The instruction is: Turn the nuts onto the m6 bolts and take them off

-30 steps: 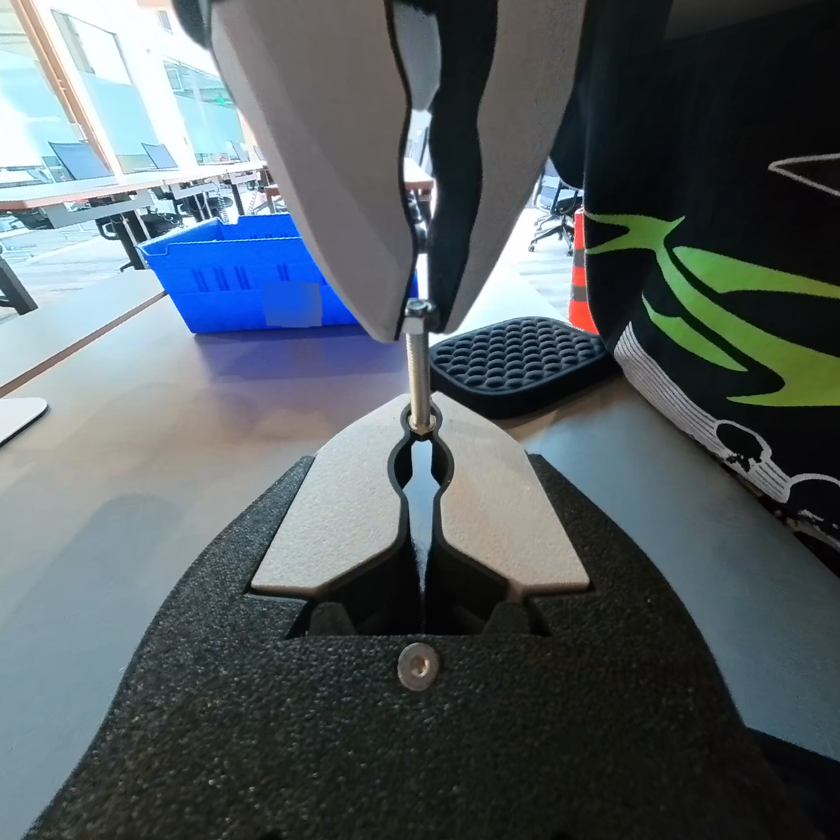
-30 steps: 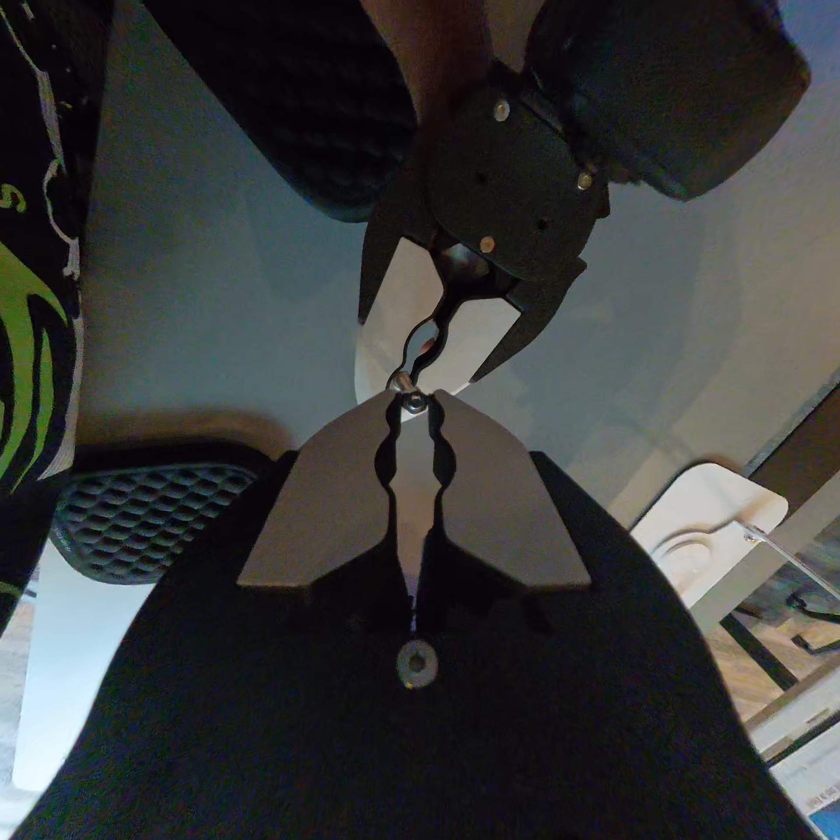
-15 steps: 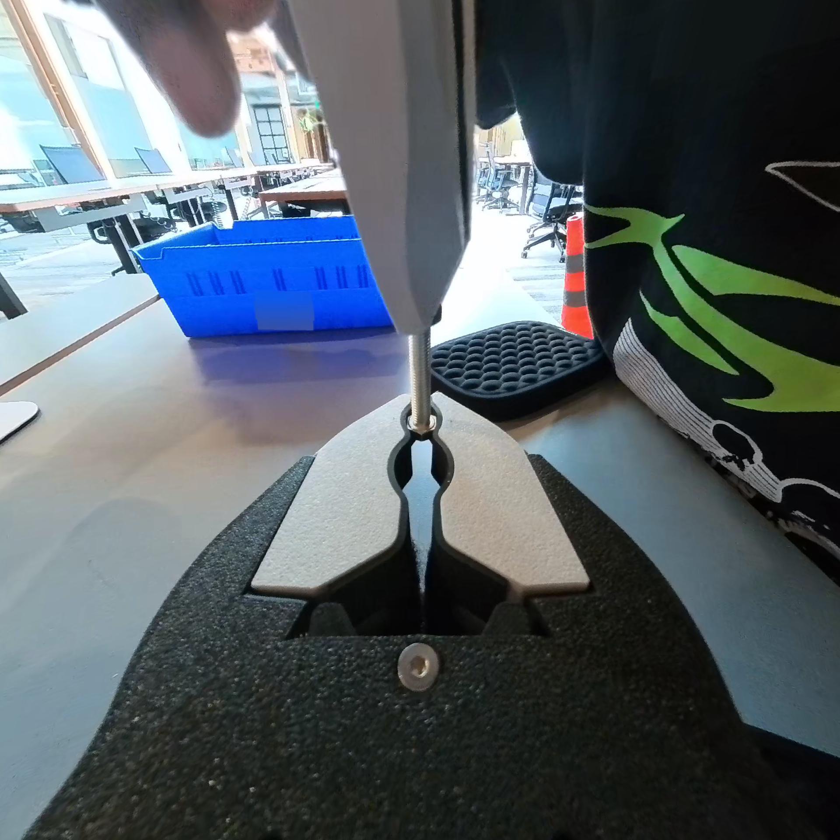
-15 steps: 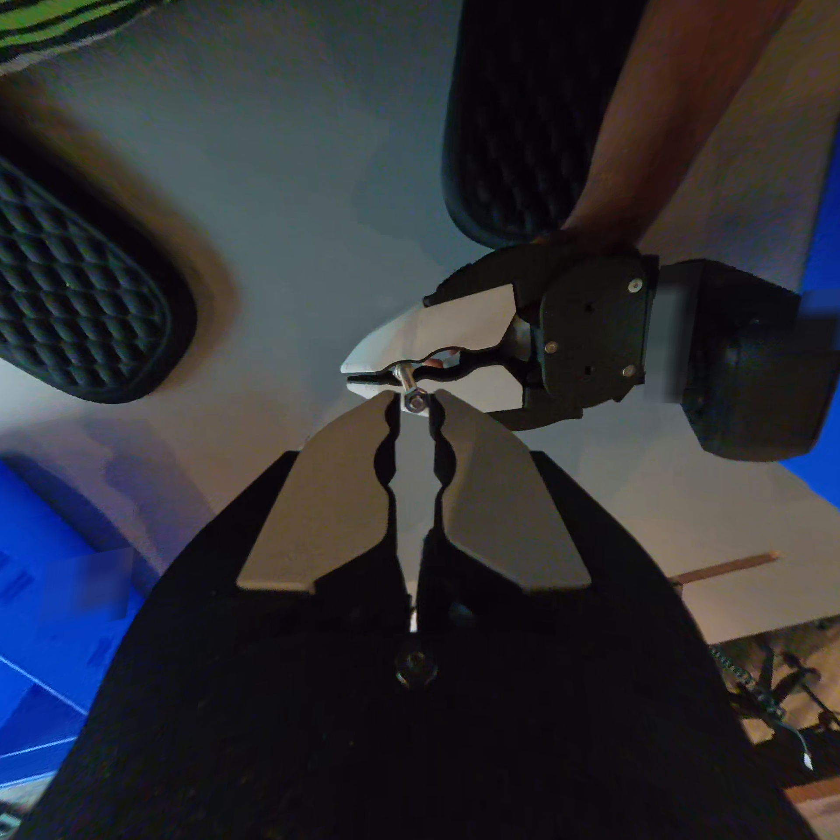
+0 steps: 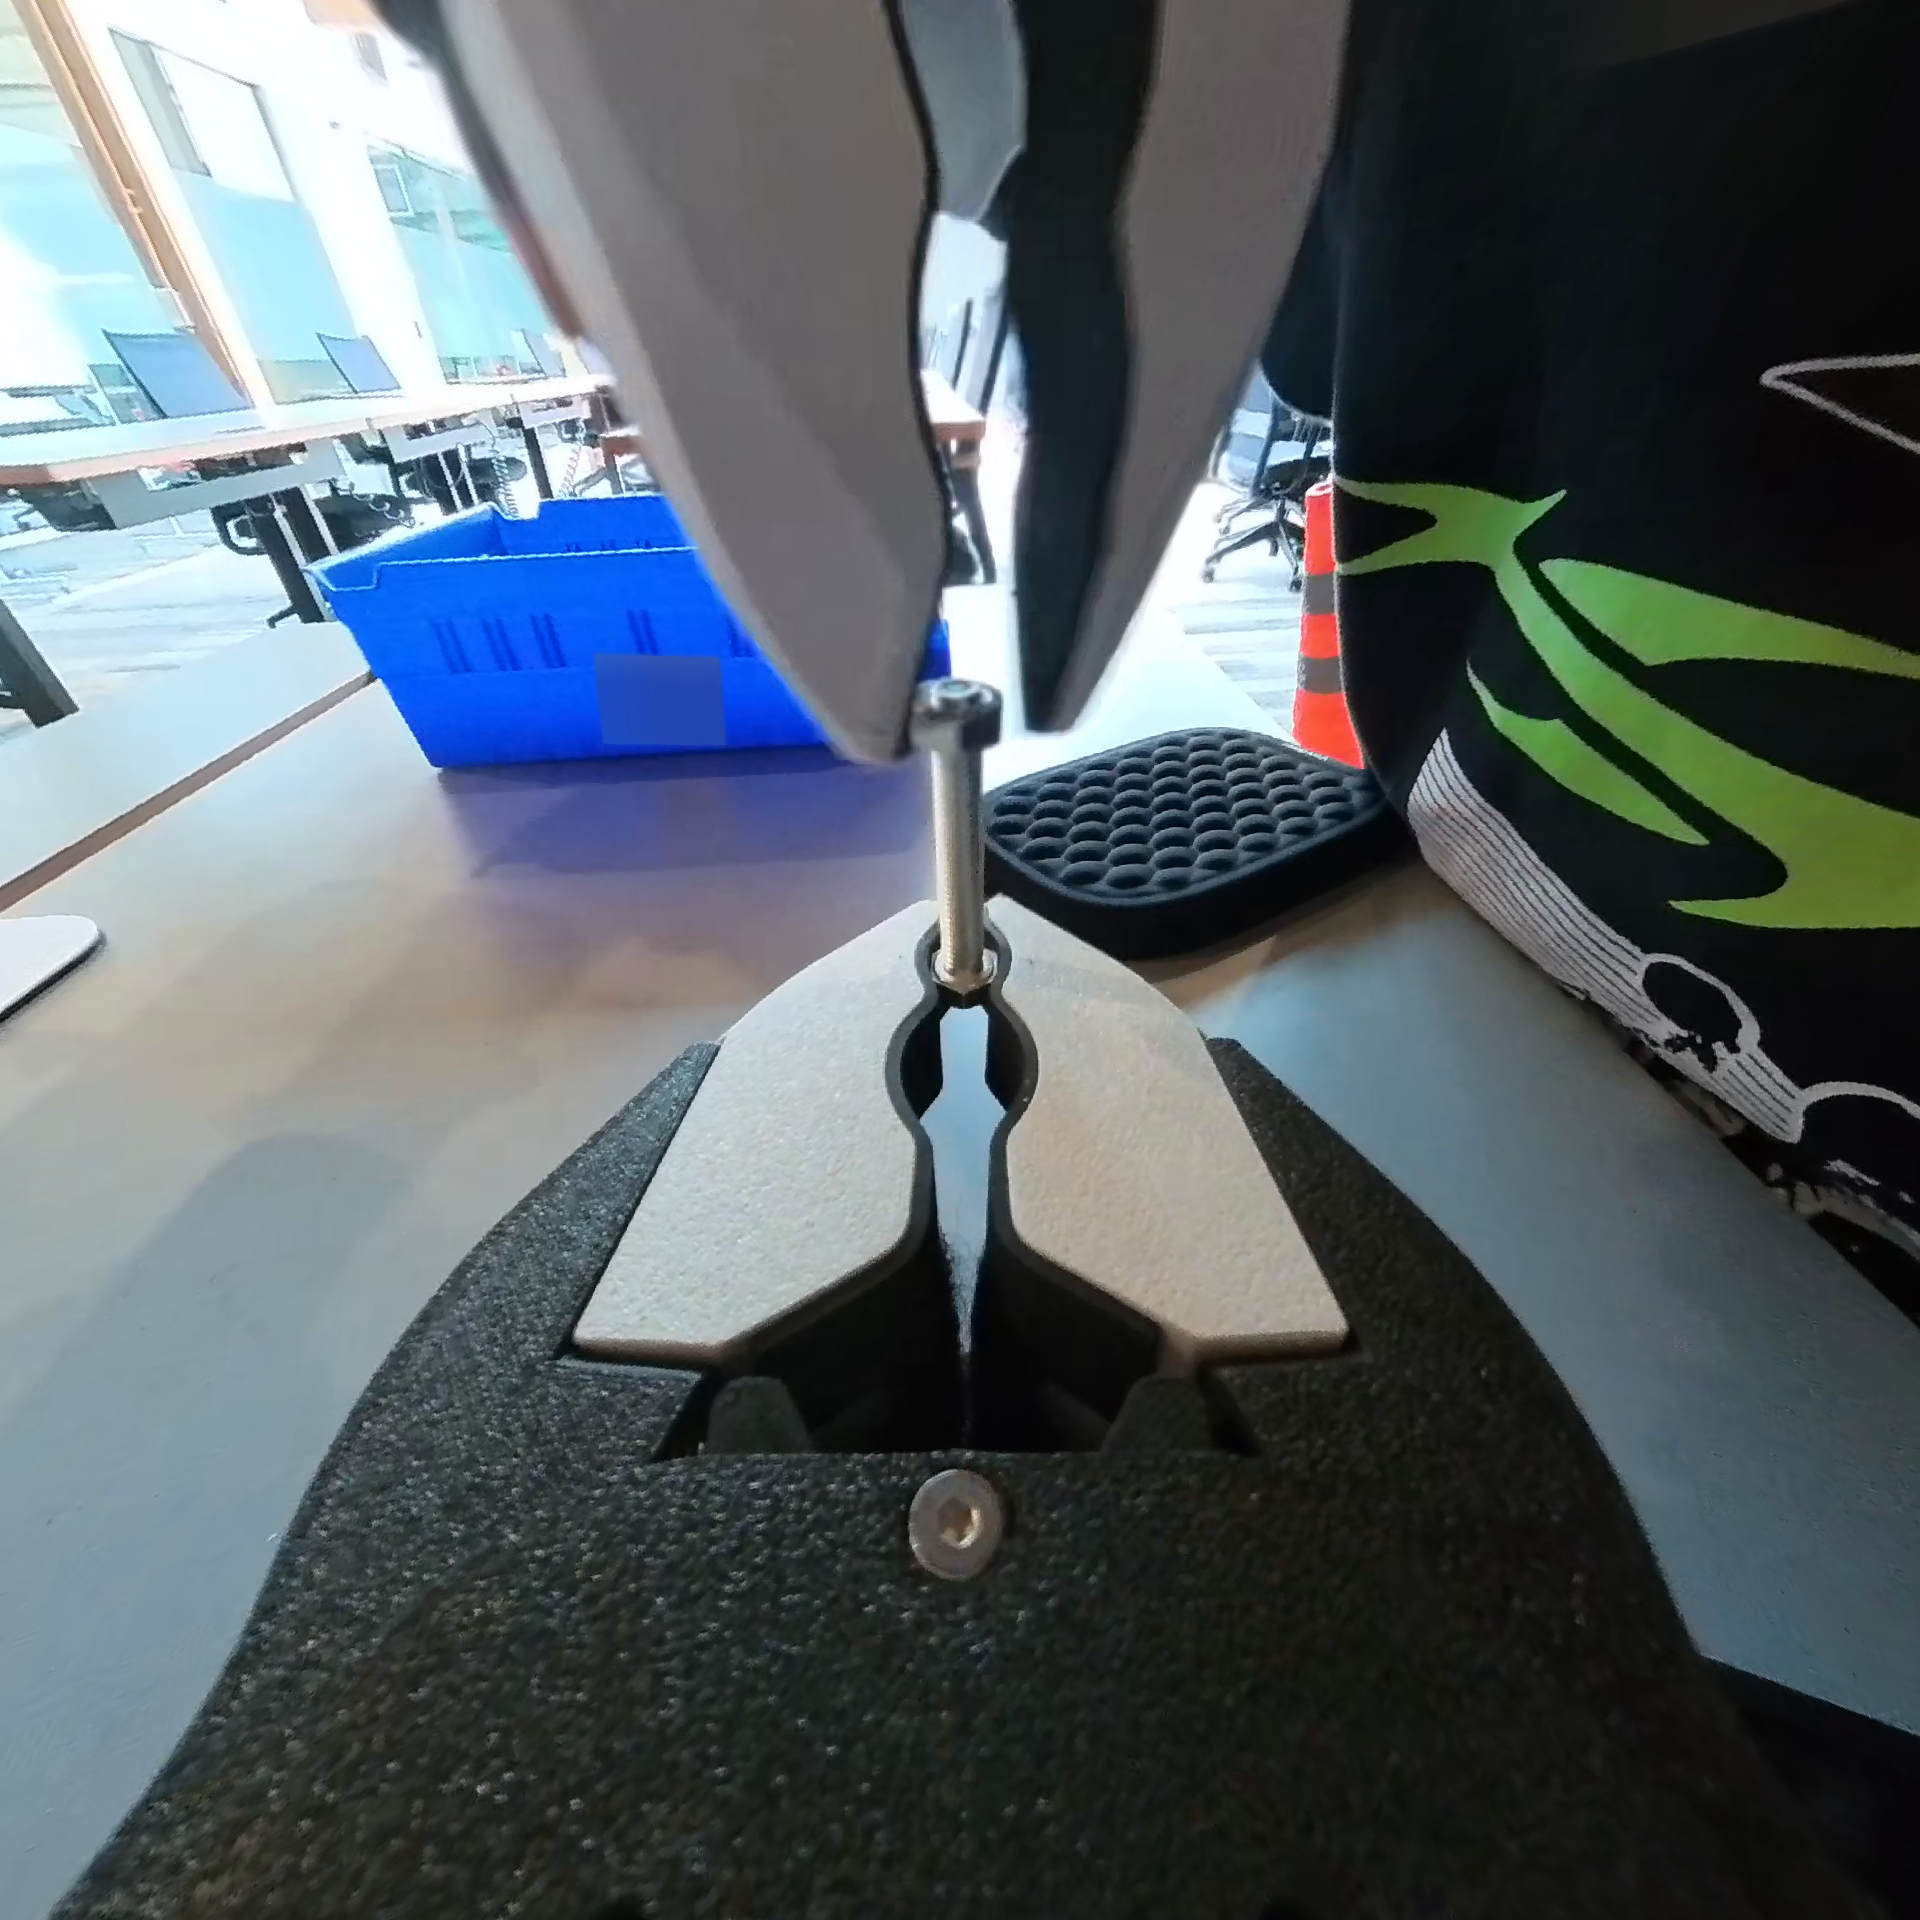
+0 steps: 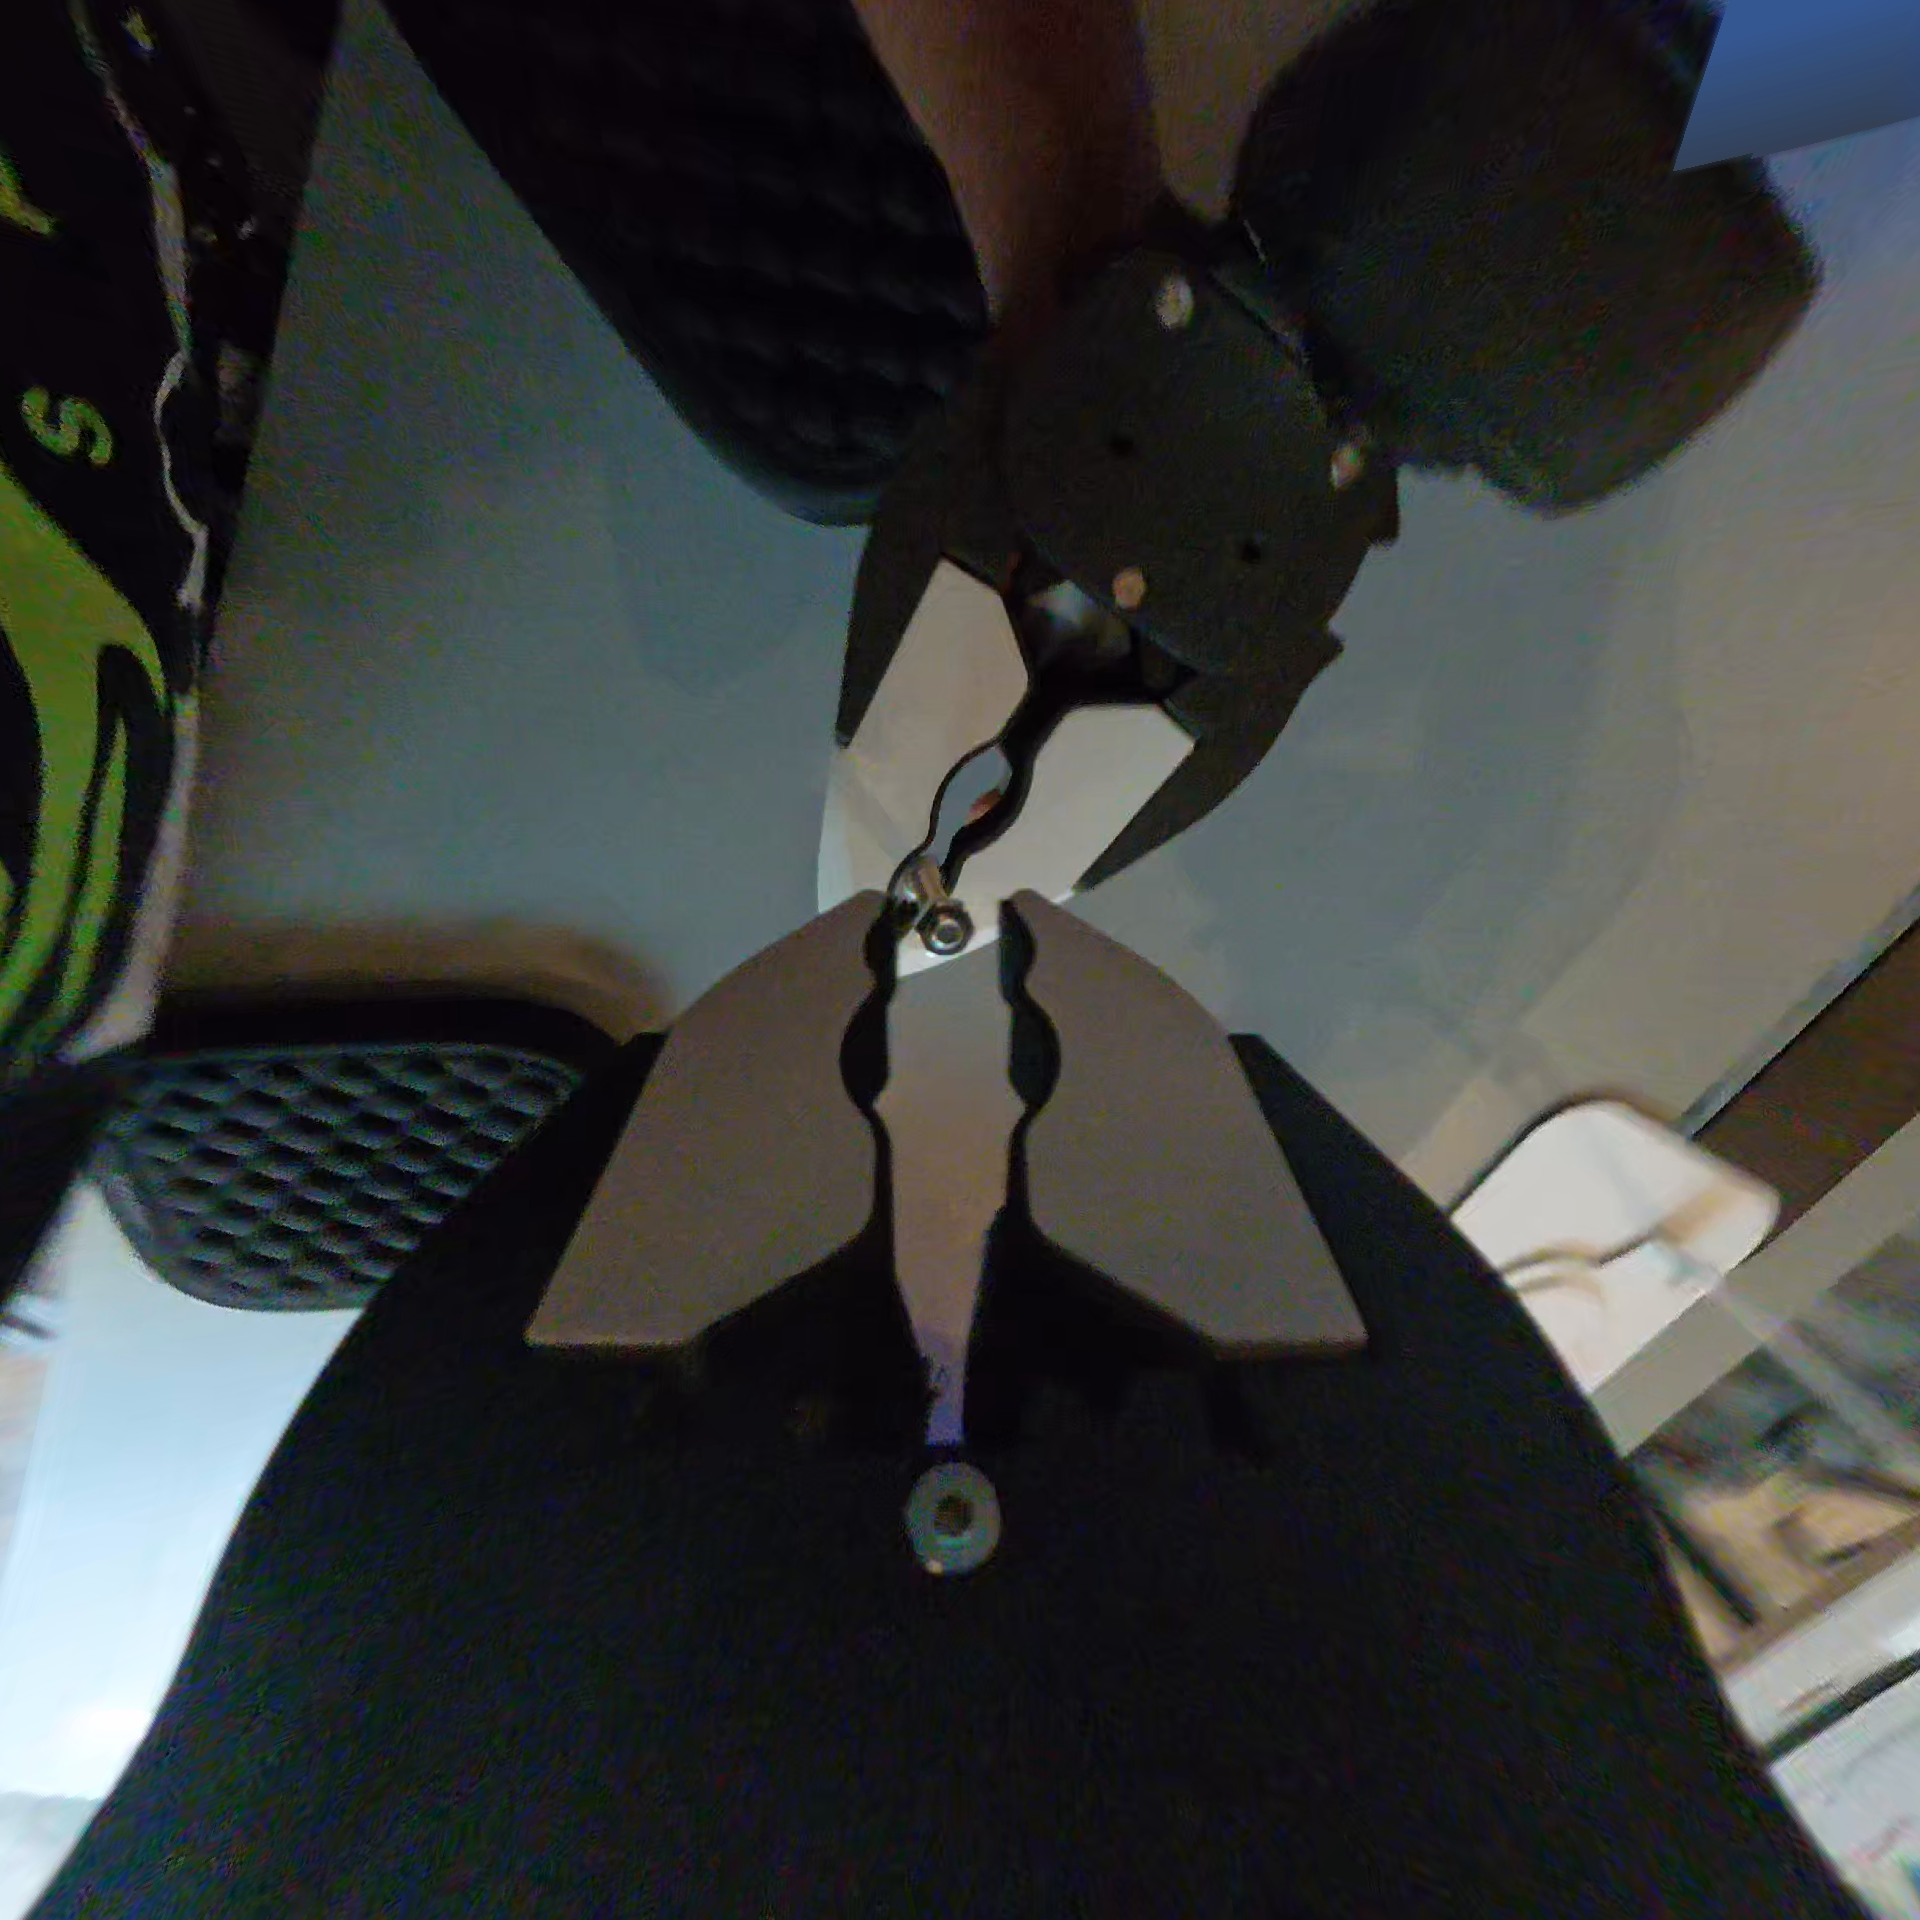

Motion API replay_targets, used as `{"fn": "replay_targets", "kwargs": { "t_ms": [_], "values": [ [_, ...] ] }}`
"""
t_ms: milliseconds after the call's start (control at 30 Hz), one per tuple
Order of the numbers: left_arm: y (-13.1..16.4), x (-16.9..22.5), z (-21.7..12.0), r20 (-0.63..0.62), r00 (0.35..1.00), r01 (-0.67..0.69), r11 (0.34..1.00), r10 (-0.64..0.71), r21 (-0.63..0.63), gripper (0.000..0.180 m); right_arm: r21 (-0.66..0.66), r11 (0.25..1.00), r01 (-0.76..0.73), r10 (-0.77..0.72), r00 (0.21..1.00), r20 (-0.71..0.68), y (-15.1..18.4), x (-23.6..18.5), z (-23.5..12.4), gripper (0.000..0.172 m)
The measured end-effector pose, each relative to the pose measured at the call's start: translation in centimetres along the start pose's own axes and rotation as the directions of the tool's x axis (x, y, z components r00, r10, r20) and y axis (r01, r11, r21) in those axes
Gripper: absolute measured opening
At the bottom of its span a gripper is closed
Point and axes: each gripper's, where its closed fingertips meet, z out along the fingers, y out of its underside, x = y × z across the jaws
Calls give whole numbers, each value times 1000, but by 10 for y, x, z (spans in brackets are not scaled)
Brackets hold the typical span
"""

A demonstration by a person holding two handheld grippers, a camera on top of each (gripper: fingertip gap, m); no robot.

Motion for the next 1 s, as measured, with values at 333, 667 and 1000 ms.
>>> {"fn": "replay_targets", "kwargs": {
  "t_ms": [333, 667, 1000],
  "values": [
    [0, 2, 0, -16, 1000, -5, 1000, 5, 1, 2, 102, 613, 783, -788, 597, 154, 2, -17, -8, 22],
    [0, 3, 0, -33, 999, 3, 1000, -3, 1, 2, 69, 321, 944, -931, 302, 207, 5, -9, 3, 17],
    [-1, -1, -1, 0, 1000, 17, 1000, -17, 11, 2, -22, 740, 672, -664, 735, 136, 3, 3, 4, 10]
  ]
}}
